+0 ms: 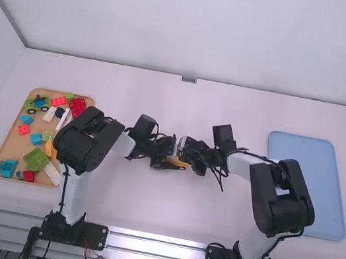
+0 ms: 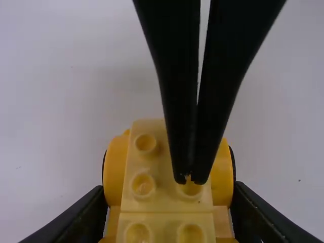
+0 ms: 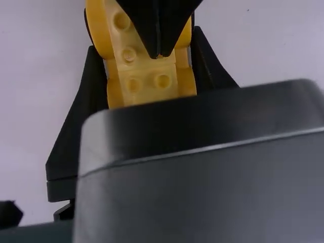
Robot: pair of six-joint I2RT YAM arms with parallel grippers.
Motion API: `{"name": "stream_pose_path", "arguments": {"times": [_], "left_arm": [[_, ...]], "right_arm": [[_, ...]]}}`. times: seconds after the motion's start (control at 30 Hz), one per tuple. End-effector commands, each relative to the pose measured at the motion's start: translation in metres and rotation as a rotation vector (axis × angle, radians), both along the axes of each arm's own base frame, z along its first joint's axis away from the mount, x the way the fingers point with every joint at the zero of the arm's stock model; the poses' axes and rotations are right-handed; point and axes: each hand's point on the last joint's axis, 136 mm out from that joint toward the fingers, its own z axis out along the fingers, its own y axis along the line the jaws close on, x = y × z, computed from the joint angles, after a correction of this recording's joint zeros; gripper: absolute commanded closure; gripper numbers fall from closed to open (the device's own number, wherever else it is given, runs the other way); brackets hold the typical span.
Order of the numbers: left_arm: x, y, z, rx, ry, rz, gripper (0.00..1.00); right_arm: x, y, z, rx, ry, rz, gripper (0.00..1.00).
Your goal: Assemble lego blocks to make yellow taxi
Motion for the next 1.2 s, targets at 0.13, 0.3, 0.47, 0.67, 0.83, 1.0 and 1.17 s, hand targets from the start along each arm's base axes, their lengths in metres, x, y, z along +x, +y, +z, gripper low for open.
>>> {"name": "stream_pose_path", "arguments": {"times": [0.13,0.3,0.47,0.67,0.83,1.0,1.17], "left_arm": [[-0.007,-0.003,-0.003,-0.013,0.041,-0.014,0.49],[-0.007,-0.003,-0.003,-0.012,0.041,-0.013,0.5],[-0.008,-0.003,-0.004,-0.01,0.049,-0.014,0.5],[-0.009,-0.002,-0.005,-0.008,0.055,-0.014,0.45],[-0.008,-0.002,-0.005,-0.007,0.054,-0.013,0.3],[-0.009,-0.002,-0.006,0.0,0.027,-0.03,0.01],[-0.004,0.002,0.001,-0.006,0.032,-0.007,0.01]], "right_arm": [[-0.012,-0.019,-0.046,-0.103,0.066,-0.053,1.0],[-0.001,-0.01,-0.016,0.085,0.001,0.008,1.0],[0.007,-0.009,0.02,0.259,-0.046,0.04,1.0],[0.03,-0.035,0.081,0.445,-0.063,-0.043,0.9],[0.061,-0.065,0.082,0.375,0.003,-0.293,0.01],[0.071,-0.08,0.075,0.309,0.042,-0.426,0.01],[0.07,-0.08,0.074,0.303,0.043,-0.423,0.01]]}}
